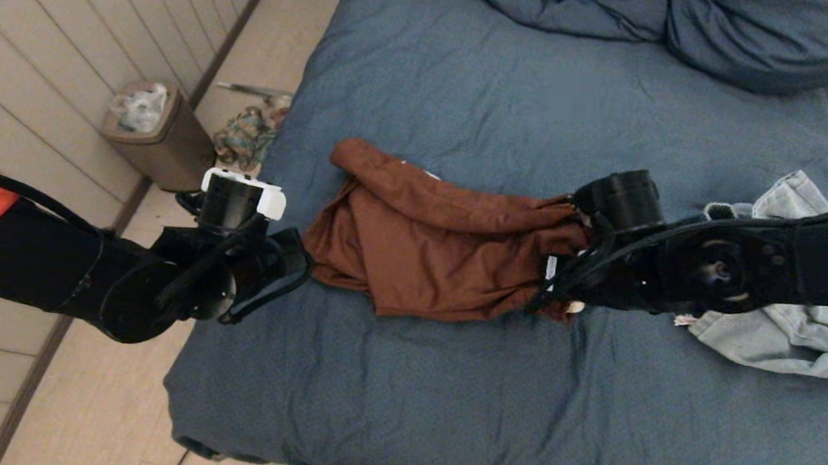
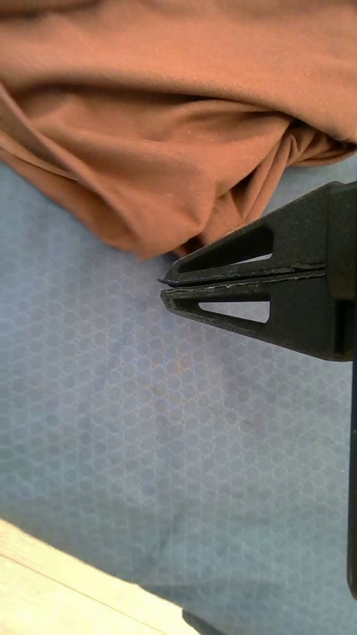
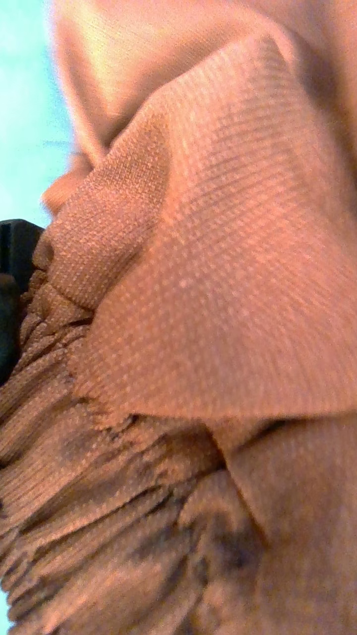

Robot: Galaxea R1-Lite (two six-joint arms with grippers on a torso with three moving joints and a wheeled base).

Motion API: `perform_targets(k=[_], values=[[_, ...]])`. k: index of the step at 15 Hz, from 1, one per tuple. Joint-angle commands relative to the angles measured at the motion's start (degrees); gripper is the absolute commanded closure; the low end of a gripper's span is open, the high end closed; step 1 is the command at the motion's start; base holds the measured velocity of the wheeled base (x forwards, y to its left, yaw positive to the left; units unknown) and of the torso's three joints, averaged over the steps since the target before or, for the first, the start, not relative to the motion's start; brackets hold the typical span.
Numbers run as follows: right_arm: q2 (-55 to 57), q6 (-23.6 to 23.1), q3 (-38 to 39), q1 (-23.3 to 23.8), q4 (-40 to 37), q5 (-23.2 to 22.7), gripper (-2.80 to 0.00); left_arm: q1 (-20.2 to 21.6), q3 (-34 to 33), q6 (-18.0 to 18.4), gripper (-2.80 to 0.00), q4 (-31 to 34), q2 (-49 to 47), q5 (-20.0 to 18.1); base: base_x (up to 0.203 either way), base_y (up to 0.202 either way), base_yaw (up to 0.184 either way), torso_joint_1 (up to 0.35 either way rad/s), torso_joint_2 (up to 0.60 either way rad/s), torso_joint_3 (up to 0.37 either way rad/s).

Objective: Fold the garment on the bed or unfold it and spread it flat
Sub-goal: Fold the brown shorts

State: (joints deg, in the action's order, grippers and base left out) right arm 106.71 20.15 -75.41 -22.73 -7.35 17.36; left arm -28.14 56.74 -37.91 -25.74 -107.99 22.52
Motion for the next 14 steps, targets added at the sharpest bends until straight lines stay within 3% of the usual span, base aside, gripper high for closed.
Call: perform_targets(k=[1, 5, 9, 11, 14], values=[[-9.5, 0.1, 2.2, 1.2, -4.5, 0.1, 0.00, 0.0, -0.2, -0.2, 0.00, -0.1, 1.6, 0.1, 0.000, 0.000, 0.000, 0.000, 0.00, 0.000], [-20.3, -1.8, 6.3, 7.4, -15.7, -0.4, 0.00, 0.0, -1.1, -0.2, 0.00, 0.0, 3.4, -0.1, 0.000, 0.000, 0.000, 0.000, 0.00, 0.000], [-27.9, -9.1, 9.9, 13.7, -17.1, -0.7, 0.00, -0.6, -2.1, -0.1, 0.00, 0.2, 5.5, -0.4, 0.000, 0.000, 0.000, 0.000, 0.00, 0.000], [-29.6, -12.4, 9.4, 12.5, -17.1, -0.8, 0.00, -1.5, -2.6, -0.1, 0.00, 0.3, 6.5, -0.4, 0.000, 0.000, 0.000, 0.000, 0.00, 0.000], [-28.7, -13.5, 9.5, 2.9, -16.6, -0.6, 0.00, -2.4, -3.6, 0.0, 0.00, 0.3, 8.0, -0.5, 0.000, 0.000, 0.000, 0.000, 0.00, 0.000]])
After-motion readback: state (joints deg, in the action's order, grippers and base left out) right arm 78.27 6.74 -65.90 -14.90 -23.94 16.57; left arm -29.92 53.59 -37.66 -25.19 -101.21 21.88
